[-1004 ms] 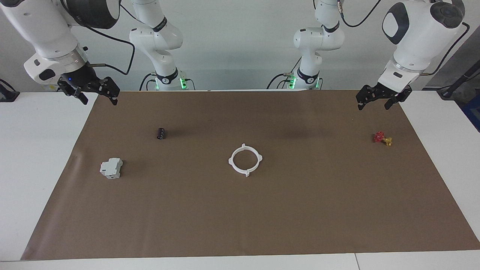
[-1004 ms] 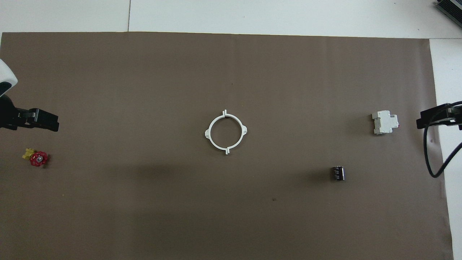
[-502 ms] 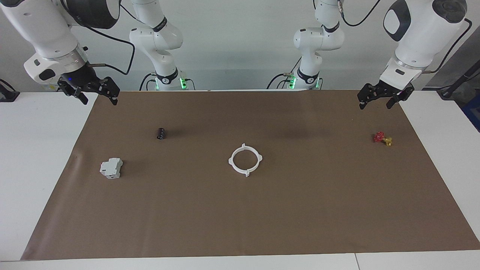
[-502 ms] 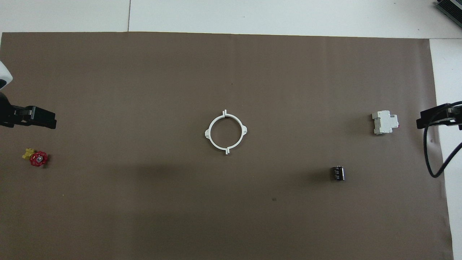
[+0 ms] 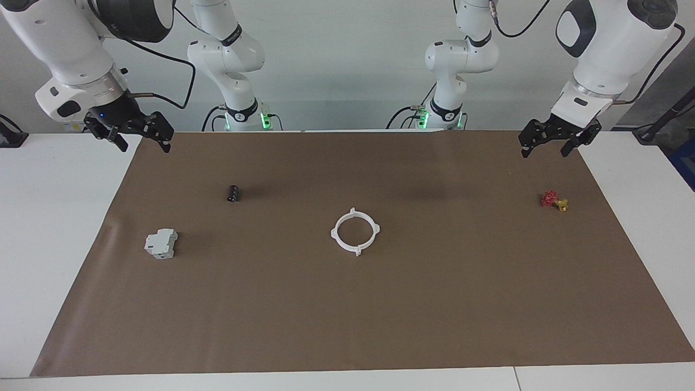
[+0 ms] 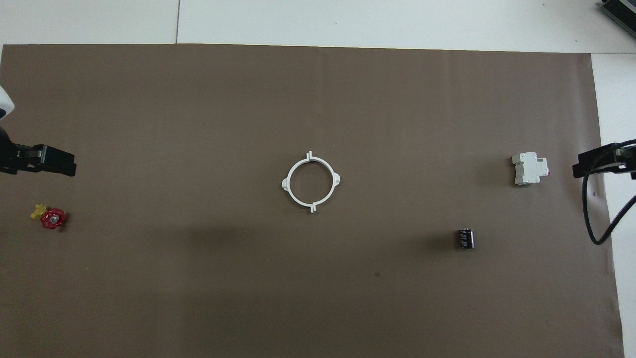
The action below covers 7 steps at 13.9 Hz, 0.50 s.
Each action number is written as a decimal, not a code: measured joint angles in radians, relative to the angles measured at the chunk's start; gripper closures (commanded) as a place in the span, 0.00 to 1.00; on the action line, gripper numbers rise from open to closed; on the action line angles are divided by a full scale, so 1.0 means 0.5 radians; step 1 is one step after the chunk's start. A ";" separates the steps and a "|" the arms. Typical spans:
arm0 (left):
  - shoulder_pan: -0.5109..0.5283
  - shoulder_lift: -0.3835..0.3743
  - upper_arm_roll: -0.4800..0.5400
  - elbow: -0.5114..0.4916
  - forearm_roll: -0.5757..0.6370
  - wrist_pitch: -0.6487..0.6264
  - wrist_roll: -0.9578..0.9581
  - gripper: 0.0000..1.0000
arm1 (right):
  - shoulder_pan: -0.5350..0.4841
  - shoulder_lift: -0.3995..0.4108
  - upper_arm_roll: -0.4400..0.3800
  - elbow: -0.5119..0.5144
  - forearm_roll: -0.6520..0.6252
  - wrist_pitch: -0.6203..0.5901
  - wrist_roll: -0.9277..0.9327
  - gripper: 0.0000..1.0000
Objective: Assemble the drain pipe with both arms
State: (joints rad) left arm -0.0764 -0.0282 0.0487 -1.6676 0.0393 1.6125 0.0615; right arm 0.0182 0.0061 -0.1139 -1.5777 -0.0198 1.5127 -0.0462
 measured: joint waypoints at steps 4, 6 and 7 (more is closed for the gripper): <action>0.000 -0.035 -0.001 0.000 0.000 -0.009 0.000 0.00 | 0.000 0.000 0.000 -0.001 0.000 0.000 0.000 0.00; 0.000 -0.039 -0.001 0.000 0.000 -0.010 0.000 0.00 | 0.000 0.000 0.000 -0.001 0.000 0.000 0.000 0.00; 0.000 -0.039 -0.001 0.000 0.000 -0.010 0.000 0.00 | 0.000 0.000 0.000 -0.001 0.000 0.000 0.000 0.00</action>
State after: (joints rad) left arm -0.0765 -0.0476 0.0482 -1.6675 0.0393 1.6076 0.0615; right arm 0.0182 0.0061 -0.1139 -1.5783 -0.0198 1.5127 -0.0462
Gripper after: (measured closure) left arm 0.000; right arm 0.000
